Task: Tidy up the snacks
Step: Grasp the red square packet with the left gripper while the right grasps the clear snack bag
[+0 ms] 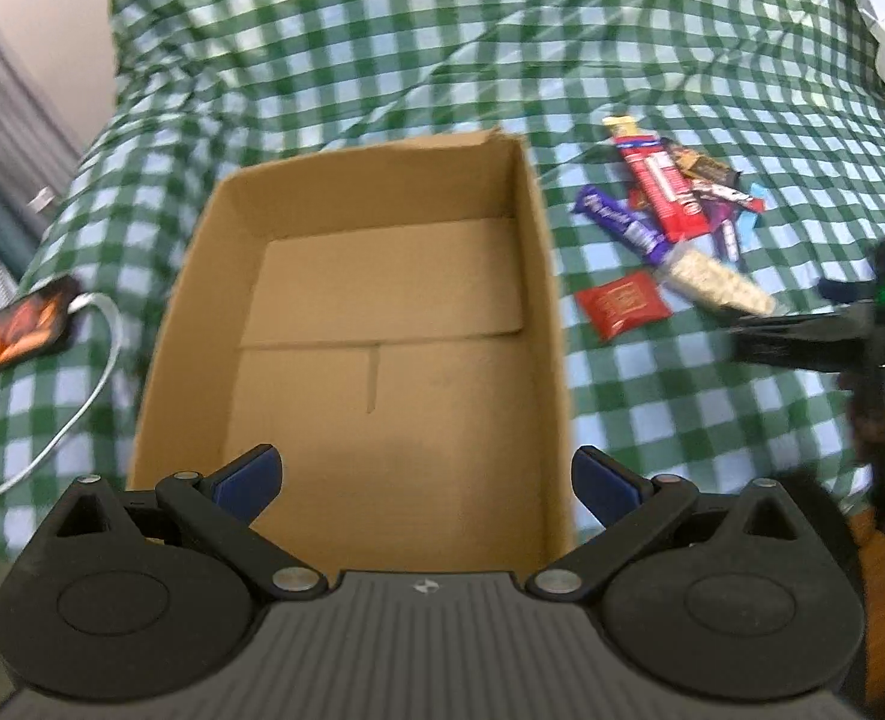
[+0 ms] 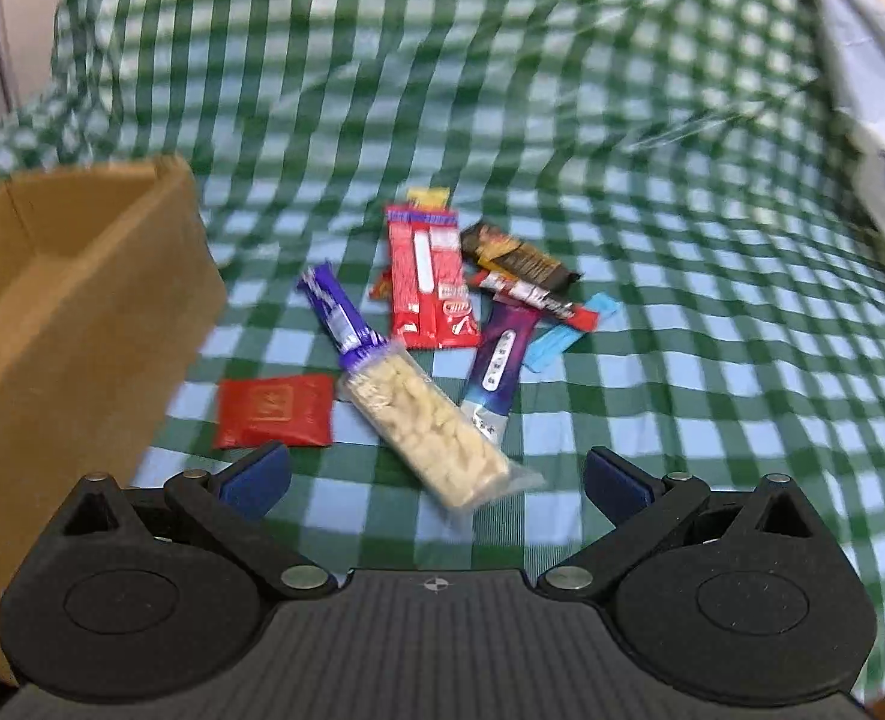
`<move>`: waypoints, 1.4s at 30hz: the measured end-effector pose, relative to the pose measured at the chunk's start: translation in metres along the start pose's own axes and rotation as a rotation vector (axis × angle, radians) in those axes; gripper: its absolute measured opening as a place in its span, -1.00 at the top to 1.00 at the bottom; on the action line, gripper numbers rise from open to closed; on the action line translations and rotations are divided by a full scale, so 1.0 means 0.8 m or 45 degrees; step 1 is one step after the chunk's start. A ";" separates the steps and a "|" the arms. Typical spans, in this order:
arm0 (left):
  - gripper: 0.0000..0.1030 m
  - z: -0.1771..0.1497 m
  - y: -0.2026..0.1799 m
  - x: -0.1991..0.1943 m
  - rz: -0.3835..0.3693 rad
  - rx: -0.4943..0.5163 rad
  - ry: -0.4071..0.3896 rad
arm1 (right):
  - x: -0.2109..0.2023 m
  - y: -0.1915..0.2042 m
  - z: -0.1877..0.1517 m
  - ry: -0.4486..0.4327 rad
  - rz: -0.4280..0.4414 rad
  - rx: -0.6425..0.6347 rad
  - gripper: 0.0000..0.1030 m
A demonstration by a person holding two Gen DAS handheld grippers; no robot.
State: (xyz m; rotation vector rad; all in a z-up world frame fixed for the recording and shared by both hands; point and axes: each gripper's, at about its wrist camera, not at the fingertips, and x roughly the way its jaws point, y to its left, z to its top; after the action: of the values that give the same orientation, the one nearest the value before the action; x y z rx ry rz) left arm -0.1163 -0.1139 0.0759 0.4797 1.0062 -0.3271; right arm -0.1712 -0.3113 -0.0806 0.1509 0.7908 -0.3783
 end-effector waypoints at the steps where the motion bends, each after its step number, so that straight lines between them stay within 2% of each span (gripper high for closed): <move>1: -1.00 0.010 -0.009 0.005 -0.004 0.014 -0.003 | 0.016 -0.002 0.003 0.023 -0.003 -0.010 -0.99; 5: -1.00 0.046 -0.050 0.028 -0.028 0.106 -0.022 | 0.079 -0.006 0.009 0.101 0.039 -0.036 -0.97; 6: -1.00 0.054 -0.060 0.033 -0.038 0.134 -0.025 | 0.087 -0.006 0.010 0.108 0.044 -0.037 -0.83; 7: -1.00 0.062 -0.071 0.039 -0.048 0.159 -0.028 | 0.092 -0.005 0.009 0.116 0.056 -0.038 -0.45; 9: -1.00 0.074 -0.091 0.051 -0.077 0.201 -0.035 | 0.095 -0.005 0.006 0.158 0.073 -0.034 0.12; 10: -1.00 0.080 -0.101 0.057 -0.098 0.228 -0.039 | 0.091 -0.009 0.002 0.162 0.086 -0.027 0.22; 13: -1.00 0.095 -0.141 0.080 -0.145 0.326 -0.048 | 0.069 -0.025 -0.011 0.134 0.097 0.015 0.26; 16: -0.99 0.102 -0.176 0.107 -0.183 0.418 -0.050 | 0.037 -0.060 -0.019 0.105 0.097 0.138 0.26; 19: -0.99 0.106 -0.209 0.148 -0.189 0.523 -0.033 | 0.013 -0.102 -0.035 0.079 -0.009 0.223 0.26; 21: -0.99 0.111 -0.231 0.185 -0.195 0.596 0.022 | 0.010 -0.130 -0.048 0.095 -0.071 0.275 0.26; 24: -0.99 0.120 -0.251 0.238 -0.157 0.655 0.108 | 0.016 -0.162 -0.065 0.138 -0.116 0.335 0.26; 27: -0.99 0.128 -0.251 0.280 -0.101 0.633 0.161 | 0.023 -0.177 -0.077 0.146 -0.097 0.375 0.21; 29: -1.00 0.131 -0.246 0.309 -0.046 0.621 0.220 | 0.031 -0.183 -0.081 0.136 -0.075 0.370 0.02; 31: -1.00 0.137 -0.230 0.320 -0.127 0.546 0.257 | 0.035 -0.183 -0.080 0.113 -0.033 0.374 -0.61; 34: -1.00 0.138 -0.218 0.324 -0.197 0.556 0.250 | 0.042 -0.175 -0.081 0.125 -0.028 0.338 -0.99; 38: -1.00 0.131 -0.209 0.322 -0.222 0.574 0.193 | 0.053 -0.152 -0.084 0.096 -0.116 0.233 -0.99; 42: -1.00 0.128 -0.206 0.320 -0.225 0.568 0.191 | 0.053 -0.149 -0.089 0.040 -0.134 0.244 -0.99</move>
State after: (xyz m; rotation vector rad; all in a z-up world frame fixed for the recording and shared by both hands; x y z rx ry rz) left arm 0.0080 -0.3187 -0.1378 0.8291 1.1273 -0.6893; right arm -0.2371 -0.4135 -0.1595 0.2953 0.7947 -0.5526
